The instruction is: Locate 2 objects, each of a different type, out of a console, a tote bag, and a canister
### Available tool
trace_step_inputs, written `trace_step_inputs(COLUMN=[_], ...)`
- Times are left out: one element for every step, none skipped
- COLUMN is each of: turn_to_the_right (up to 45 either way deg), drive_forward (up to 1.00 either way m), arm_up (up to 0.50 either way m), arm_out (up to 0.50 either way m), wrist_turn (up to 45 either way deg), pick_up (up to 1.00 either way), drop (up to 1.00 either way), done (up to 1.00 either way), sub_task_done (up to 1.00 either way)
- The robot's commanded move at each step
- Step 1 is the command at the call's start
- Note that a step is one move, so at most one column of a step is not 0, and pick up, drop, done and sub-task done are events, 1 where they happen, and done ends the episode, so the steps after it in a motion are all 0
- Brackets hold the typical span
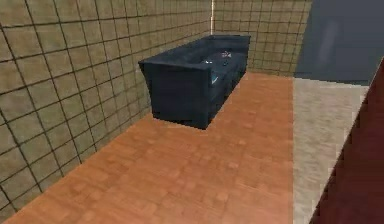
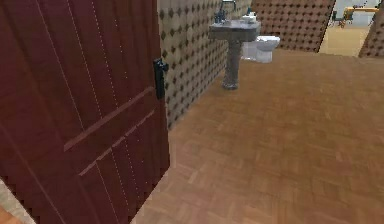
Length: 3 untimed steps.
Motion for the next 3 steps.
trace_step_inputs(turn_to_the_right=[0.0,27.0,0.0], drive_forward=[1.0,0.0,0.9], arm_up=[0.0,0.0,0.0], arm_out=[0.0,0.0,0.0], wrist_turn=[0.0,0.0,0.0], pick_up=[0.0,0.0,0.0], drop=[0.0,0.0,0.0], done=[0.0,0.0,0.0], sub_task_done=[0.0,0.0,0.0])
